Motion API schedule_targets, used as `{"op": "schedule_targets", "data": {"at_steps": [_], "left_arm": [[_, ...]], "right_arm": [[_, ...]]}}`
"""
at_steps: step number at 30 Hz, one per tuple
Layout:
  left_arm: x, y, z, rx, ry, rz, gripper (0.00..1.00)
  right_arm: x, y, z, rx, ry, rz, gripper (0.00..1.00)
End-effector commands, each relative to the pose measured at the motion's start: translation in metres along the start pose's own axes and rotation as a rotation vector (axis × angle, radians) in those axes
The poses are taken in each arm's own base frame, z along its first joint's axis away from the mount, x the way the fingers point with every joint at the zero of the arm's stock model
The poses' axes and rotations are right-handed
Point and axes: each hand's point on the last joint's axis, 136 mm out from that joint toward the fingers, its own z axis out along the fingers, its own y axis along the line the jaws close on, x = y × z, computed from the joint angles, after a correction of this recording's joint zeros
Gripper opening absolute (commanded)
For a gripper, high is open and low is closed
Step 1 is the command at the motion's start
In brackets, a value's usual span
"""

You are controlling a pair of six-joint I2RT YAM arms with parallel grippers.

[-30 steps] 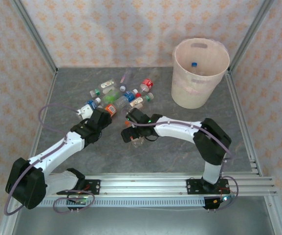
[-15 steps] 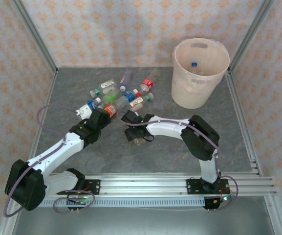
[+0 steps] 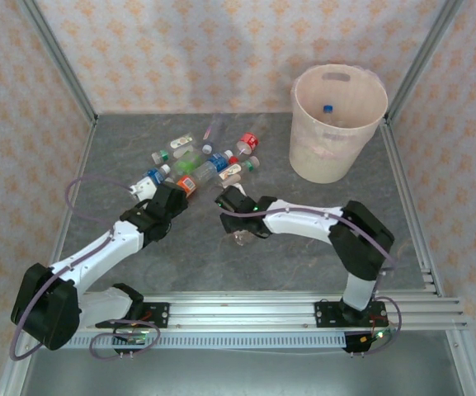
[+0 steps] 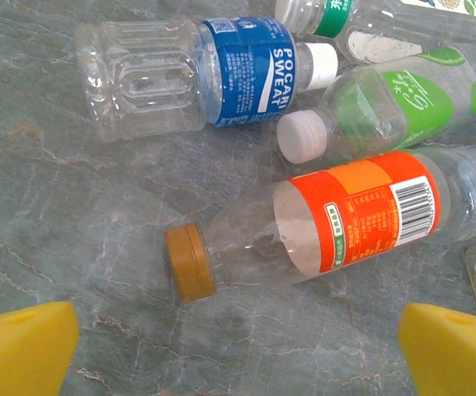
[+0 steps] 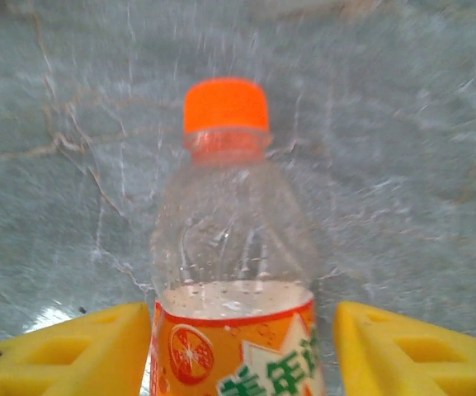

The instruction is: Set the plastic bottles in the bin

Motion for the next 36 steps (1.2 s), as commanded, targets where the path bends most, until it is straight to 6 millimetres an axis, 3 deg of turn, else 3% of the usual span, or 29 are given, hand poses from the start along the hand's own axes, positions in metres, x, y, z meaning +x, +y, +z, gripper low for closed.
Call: {"op": "schedule_targets", "data": {"at_steps": [1,4,10,14,19,28,31,36], "left_arm": [[-0.005,0.002,0.0,-0.015,-0.015,-0.005,1.0],[-0.006,-0.002,0.0,0.005,-0.014,-0.004,1.0],[-0.009,-0.044,-0.013,0.245,0.002,0.02,1.0],[-0.019,-0.056,-0.024,0.316,-0.023,0.034,1.0],[-0.03,-0.056,-0.034,0.327,-0.062,0.04,1.0],[-0.029,-0.051,-0.032,0.316,-0.063,0.023,1.0],[-0.027,-0.051,-0.032,0.315,-0.056,0.024,1.0],[-0.026,-0.048,-0.031,0.305,-0.054,0.019,1.0]], "right_arm": [[-0.031,-0.019,-0.025,0.024,-0.151,0.039,0.58],[-0.042,-0.031,-0.043,0.01,-0.24,0.08,0.57],[-0.066,-0.056,-0.085,-0.013,-0.404,0.152,0.57],[-0.079,-0.069,-0.11,-0.017,-0.476,0.165,0.56],[-0.103,-0.086,-0.15,-0.051,-0.585,0.205,0.56],[-0.17,-0.137,-0.24,-0.046,-0.869,0.246,0.56],[-0.188,-0.156,-0.259,-0.028,-0.903,0.258,0.56],[-0.204,-0.189,-0.256,0.032,-0.887,0.31,0.56]]}}
